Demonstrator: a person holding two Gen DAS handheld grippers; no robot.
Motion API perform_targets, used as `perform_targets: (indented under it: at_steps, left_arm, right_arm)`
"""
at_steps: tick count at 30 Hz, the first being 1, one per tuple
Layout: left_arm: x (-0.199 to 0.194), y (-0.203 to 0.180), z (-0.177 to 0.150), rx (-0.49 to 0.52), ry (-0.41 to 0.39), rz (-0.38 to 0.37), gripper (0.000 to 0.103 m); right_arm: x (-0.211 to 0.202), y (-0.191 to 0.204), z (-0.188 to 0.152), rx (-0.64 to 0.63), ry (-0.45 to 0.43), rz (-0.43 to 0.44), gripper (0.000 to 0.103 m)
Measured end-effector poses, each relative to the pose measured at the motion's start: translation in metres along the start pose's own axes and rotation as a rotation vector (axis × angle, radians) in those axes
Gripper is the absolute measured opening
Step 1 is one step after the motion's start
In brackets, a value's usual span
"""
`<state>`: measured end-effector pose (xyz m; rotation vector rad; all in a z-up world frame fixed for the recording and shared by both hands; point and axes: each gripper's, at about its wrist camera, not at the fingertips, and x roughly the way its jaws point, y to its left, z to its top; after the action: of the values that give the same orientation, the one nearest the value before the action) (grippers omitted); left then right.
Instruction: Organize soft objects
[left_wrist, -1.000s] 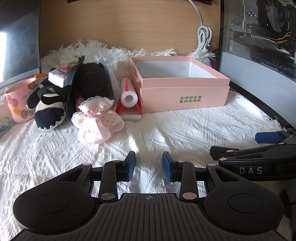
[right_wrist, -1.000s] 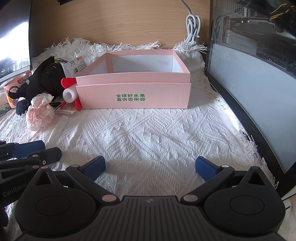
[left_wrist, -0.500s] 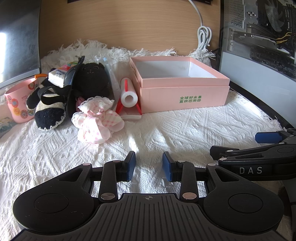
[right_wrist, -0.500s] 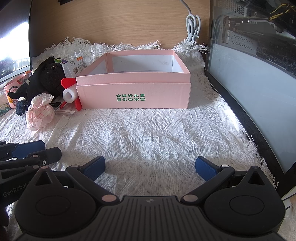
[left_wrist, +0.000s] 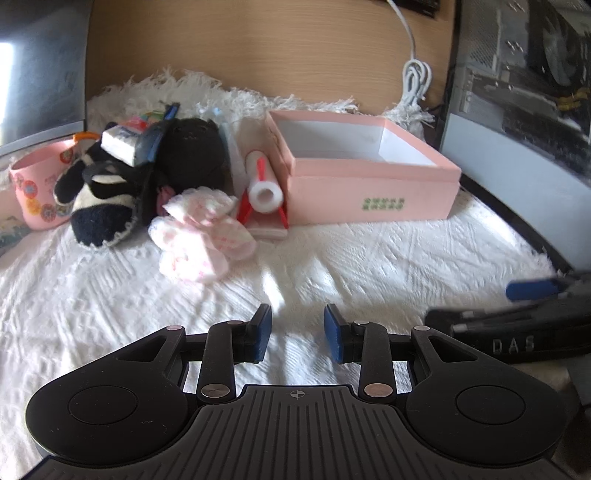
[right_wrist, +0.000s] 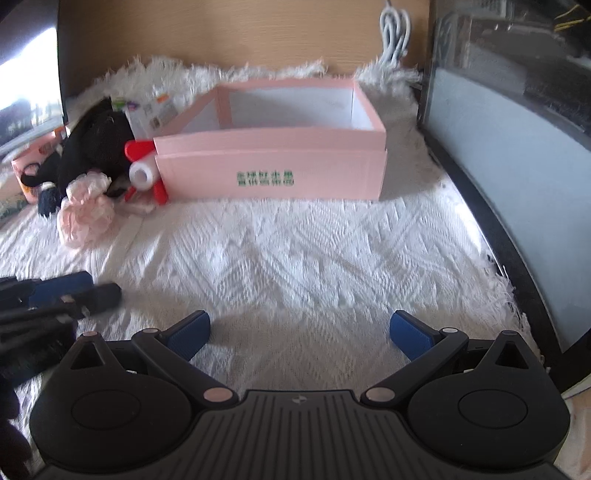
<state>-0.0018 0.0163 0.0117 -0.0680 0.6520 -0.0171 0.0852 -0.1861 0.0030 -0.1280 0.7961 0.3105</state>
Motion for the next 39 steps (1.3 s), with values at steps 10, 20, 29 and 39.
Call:
perform_targets:
  at_steps: [10, 20, 29, 39]
  left_arm:
    - [-0.032, 0.085, 0.065, -0.105, 0.024, 0.106, 0.034]
    - [-0.057, 0.150, 0.068, -0.211, 0.018, 0.137, 0.034]
    - [-0.053, 0.165, 0.059, -0.165, 0.039, 0.107, 0.034]
    - [-0.024, 0.131, 0.113, -0.050, -0.022, 0.074, 0.034]
  right_arm:
    - [-0.009, 0.022, 0.026, -0.103, 0.057, 0.126, 0.098]
    - [0.027, 0.145, 0.080, -0.322, -0.083, 0.295, 0.080]
    - [0.017, 0.157, 0.078, -0.360, -0.050, 0.246, 0.019]
    - [-0.033, 0.078, 0.043, -0.230, -0.023, 0.058, 0.019]
